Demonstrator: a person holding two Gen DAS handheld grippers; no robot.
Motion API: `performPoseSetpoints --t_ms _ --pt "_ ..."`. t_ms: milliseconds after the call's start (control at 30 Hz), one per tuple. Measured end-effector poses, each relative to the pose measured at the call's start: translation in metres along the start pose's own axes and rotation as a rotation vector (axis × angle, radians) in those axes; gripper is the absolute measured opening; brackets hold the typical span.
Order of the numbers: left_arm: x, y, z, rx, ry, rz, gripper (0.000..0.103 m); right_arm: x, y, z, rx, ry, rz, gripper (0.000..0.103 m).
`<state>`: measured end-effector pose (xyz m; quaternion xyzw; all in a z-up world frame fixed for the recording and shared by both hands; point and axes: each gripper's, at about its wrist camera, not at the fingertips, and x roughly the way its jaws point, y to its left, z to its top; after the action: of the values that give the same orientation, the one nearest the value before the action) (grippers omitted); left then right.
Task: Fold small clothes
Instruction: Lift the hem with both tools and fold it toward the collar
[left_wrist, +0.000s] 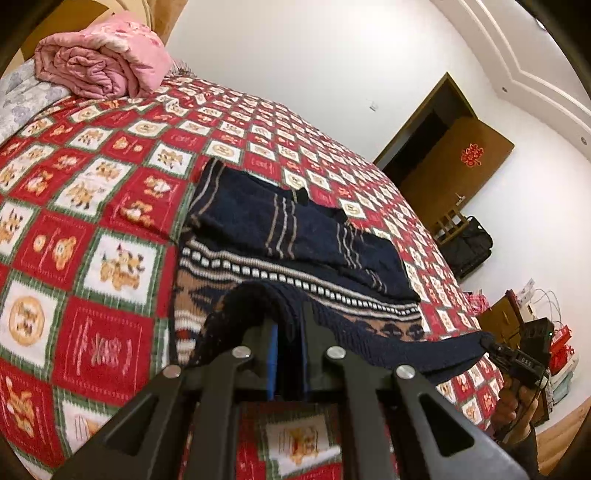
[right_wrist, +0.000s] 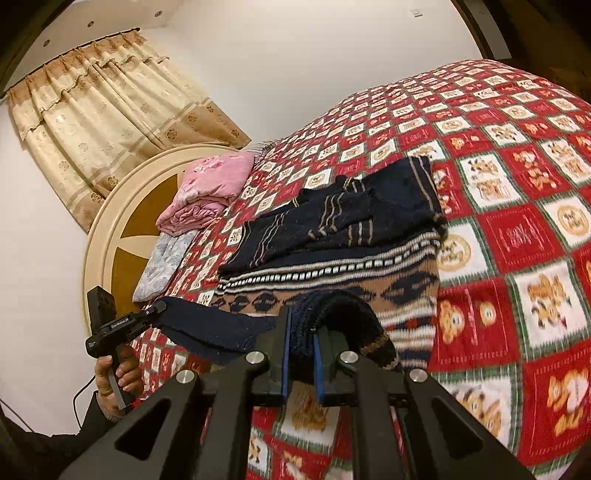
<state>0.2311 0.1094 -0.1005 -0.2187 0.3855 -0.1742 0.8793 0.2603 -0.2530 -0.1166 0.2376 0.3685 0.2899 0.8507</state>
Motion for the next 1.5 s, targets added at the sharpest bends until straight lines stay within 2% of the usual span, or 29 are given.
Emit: performPoseSetpoints --t_ms 233,533,1100,1500 --pt "0.013 -0.001 0.037 0.005 -0.028 0.006 0.010 0.018 0.000 0.036 -0.010 -0.015 -0.015 0.010" --pt "0.046 0.003 0.072 0.008 -0.010 0.034 0.010 0.055 -0.013 0.079 -0.007 -0.007 -0.040 0.010" --pt "0.102 0.013 0.122 -0.002 0.004 0.089 0.010 0.112 -0.042 0.130 0.033 -0.007 -0.069 0.010" --pt "0.169 0.042 0.152 -0.077 0.081 0.120 0.010 0.172 -0.066 0.176 0.063 0.019 -0.120 0.010"
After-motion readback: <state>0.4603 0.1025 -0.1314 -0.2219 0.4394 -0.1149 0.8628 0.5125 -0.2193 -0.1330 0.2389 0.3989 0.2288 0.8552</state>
